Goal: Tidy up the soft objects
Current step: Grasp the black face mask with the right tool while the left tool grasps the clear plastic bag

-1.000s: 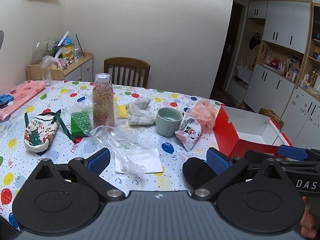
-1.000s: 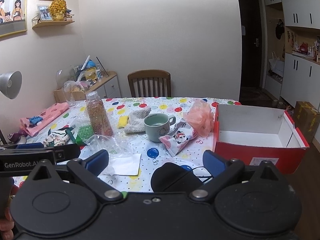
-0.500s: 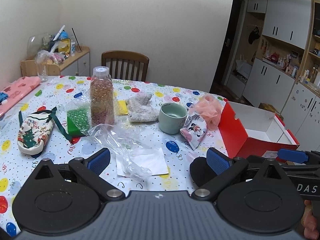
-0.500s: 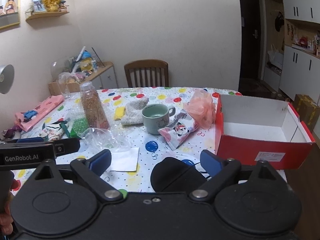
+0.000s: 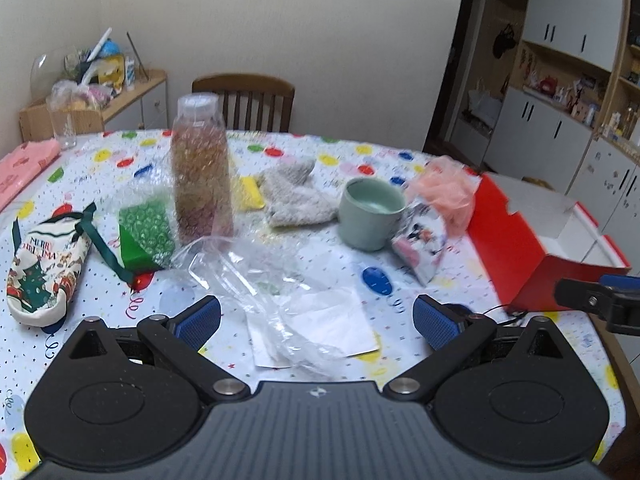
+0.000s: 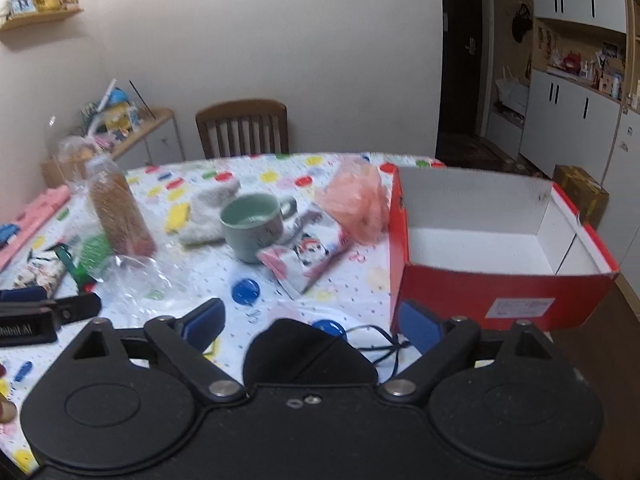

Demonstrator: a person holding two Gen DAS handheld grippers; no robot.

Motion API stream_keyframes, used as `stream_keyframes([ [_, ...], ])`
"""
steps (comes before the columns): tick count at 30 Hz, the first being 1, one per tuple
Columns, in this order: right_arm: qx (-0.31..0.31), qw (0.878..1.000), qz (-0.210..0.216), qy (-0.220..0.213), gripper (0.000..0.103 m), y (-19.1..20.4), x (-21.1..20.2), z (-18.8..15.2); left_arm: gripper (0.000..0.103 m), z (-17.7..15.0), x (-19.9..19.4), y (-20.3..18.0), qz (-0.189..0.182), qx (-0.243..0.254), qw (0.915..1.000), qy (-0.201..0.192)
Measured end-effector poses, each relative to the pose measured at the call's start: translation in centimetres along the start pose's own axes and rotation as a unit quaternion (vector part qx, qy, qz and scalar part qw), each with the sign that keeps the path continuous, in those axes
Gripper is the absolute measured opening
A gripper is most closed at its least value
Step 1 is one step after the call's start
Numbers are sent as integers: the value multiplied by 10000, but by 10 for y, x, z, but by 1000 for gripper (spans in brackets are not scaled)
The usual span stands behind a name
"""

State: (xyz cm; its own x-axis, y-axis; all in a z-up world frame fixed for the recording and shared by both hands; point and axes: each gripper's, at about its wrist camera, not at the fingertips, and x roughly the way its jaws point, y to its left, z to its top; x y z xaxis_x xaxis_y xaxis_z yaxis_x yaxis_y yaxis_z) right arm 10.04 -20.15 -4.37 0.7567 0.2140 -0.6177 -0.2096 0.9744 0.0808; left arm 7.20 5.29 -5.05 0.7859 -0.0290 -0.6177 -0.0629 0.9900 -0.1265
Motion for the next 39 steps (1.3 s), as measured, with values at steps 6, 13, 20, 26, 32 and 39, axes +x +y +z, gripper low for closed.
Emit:
stream_keyframes([
  [6, -51, 9983, -48, 581, 84, -1, 37, -16, 102, 0, 37, 18, 273, 100, 9991, 309],
  [13, -360, 9937, 139, 1048, 79, 19, 64, -33, 96, -3, 79, 31, 381, 201, 9970, 650],
  [20, -698, 9872, 110, 1432, 67, 38, 90, -45, 72, -6, 112, 42, 322, 95, 9937, 1066],
  [26, -920, 9845, 64, 1492, 59, 48, 100, -50, 58, -9, 130, 45, 164, 73, 9908, 1340],
  [32, -1100, 9821, -51, 1526, 47, 56, 102, -53, 39, -10, 133, 43, -86, 141, 9903, 1383],
  [39, -998, 9835, -137, 1504, 28, 52, 98, -51, 32, -10, 132, 45, -350, 80, 9892, 1420],
])
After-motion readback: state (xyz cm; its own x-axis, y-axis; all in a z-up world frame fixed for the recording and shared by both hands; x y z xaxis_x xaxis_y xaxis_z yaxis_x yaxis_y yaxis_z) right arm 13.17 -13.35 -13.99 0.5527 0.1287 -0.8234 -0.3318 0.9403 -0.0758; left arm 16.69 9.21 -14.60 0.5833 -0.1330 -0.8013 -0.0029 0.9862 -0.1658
